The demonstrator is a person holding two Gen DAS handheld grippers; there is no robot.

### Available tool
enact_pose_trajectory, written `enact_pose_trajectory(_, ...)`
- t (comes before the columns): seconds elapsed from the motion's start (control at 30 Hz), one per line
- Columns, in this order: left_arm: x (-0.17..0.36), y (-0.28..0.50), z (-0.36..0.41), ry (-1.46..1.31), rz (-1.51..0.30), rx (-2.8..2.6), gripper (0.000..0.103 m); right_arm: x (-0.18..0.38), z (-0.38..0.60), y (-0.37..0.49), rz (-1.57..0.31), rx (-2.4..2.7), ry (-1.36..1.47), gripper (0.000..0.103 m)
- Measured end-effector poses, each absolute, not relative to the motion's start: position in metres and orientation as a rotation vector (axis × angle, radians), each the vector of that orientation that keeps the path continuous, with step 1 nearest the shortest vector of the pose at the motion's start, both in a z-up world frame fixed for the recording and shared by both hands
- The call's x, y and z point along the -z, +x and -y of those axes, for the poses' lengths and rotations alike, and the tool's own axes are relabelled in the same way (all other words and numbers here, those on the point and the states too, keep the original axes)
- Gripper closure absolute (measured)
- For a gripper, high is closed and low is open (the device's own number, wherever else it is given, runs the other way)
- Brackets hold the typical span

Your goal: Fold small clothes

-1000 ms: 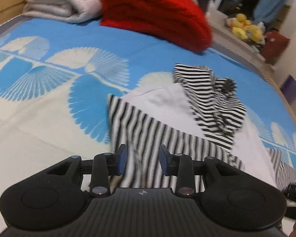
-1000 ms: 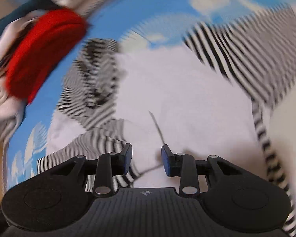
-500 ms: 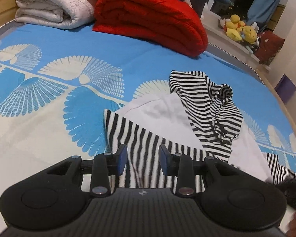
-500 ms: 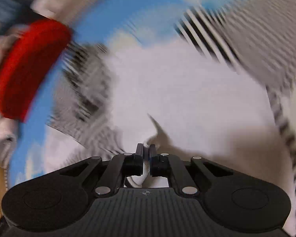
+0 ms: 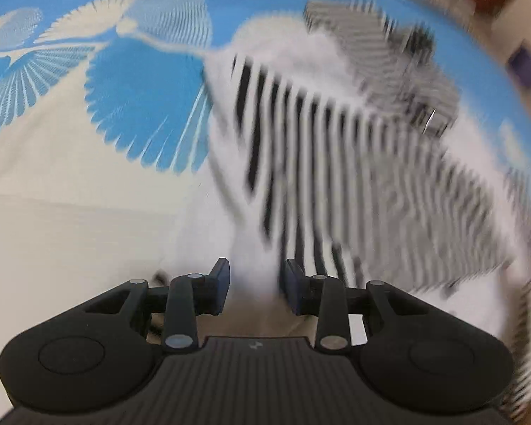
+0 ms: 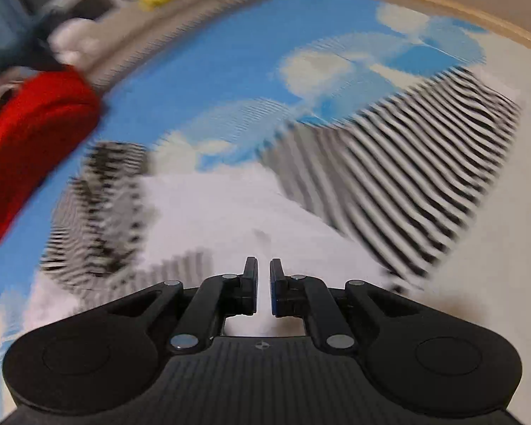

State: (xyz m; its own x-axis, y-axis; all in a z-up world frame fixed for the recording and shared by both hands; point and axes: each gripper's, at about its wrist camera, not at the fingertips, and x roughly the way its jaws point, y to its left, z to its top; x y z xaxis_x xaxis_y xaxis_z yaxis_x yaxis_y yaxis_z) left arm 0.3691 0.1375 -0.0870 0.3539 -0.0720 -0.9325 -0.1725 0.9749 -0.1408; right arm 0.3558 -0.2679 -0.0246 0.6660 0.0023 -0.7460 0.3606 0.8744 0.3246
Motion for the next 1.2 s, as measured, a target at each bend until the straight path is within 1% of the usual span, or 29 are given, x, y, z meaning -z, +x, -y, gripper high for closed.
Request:
enact_pose_trajectory(0.03,0.092,0.368,-0.138,-0.203,-1.229,-0.074,0.064,0.024,0.266,0.357,-0.824,0.150,0.491,0.085)
enact_pose_trajectory(0.07,0.094,0.369,-0.138,-0.197,-1.234,-0.074,0.063,0.027,0.265,0.361,-0.844,0.092,0.517,0.076)
enact_pose_trajectory(0.1,0.094,0.369,-0.139,-0.190,-1.233,-0.071,0.063,0.033,0.265,0.365,-0.876,0.061,0.544,0.074)
enact_pose_trajectory(0.17,0.088,0.367,-0.135,-0.154,-1.216,-0.076,0.064,0.050,0.270,0.374,-0.970,0.079,0.570,0.074)
enact_pose_trajectory(0.27,0.070,0.365,-0.125,-0.148,-1.132,-0.025,0.064,0.073,0.282,0.381,-1.094,0.176,0.559,0.074)
enact_pose_trajectory(0.33,0.069,0.364,-0.124,-0.199,-1.125,0.038,0.064,0.076,0.292,0.379,-1.088,0.188,0.595,0.074)
enact_pose_trajectory(0.43,0.087,0.367,-0.123,-0.177,-1.211,0.013,0.066,0.063,0.287,0.378,-1.052,0.170,0.544,0.072)
enact_pose_trajectory(0.47,0.090,0.366,-0.121,-0.143,-1.210,0.005,0.066,0.059,0.286,0.380,-1.043,0.162,0.522,0.070)
enact_pose_trajectory(0.53,0.084,0.366,-0.118,-0.116,-1.192,-0.006,0.066,0.064,0.285,0.378,-1.052,0.161,0.516,0.069)
enact_pose_trajectory(0.67,0.071,0.365,-0.113,-0.165,-1.133,0.040,0.065,0.057,0.279,0.377,-1.028,0.164,0.466,0.068)
enact_pose_trajectory(0.73,0.073,0.367,-0.107,-0.156,-1.134,0.049,0.065,0.053,0.278,0.376,-1.016,0.143,0.449,0.063)
enact_pose_trajectory(0.77,0.076,0.368,-0.106,-0.154,-1.147,0.049,0.064,0.053,0.278,0.376,-1.021,0.135,0.455,0.061)
enact_pose_trajectory(0.9,0.090,0.370,-0.102,-0.150,-1.199,0.052,0.064,0.064,0.286,0.376,-1.075,0.157,0.516,0.061)
enact_pose_trajectory(1.03,0.079,0.369,-0.099,-0.143,-1.153,0.035,0.063,0.053,0.285,0.374,-1.041,0.170,0.471,0.061)
enact_pose_trajectory(1.13,0.065,0.366,-0.095,-0.149,-1.079,0.043,0.059,0.034,0.281,0.369,-0.974,0.136,0.403,0.060)
enact_pose_trajectory(1.2,0.058,0.363,-0.092,-0.152,-1.039,0.046,0.059,0.023,0.282,0.365,-0.941,0.117,0.367,0.060)
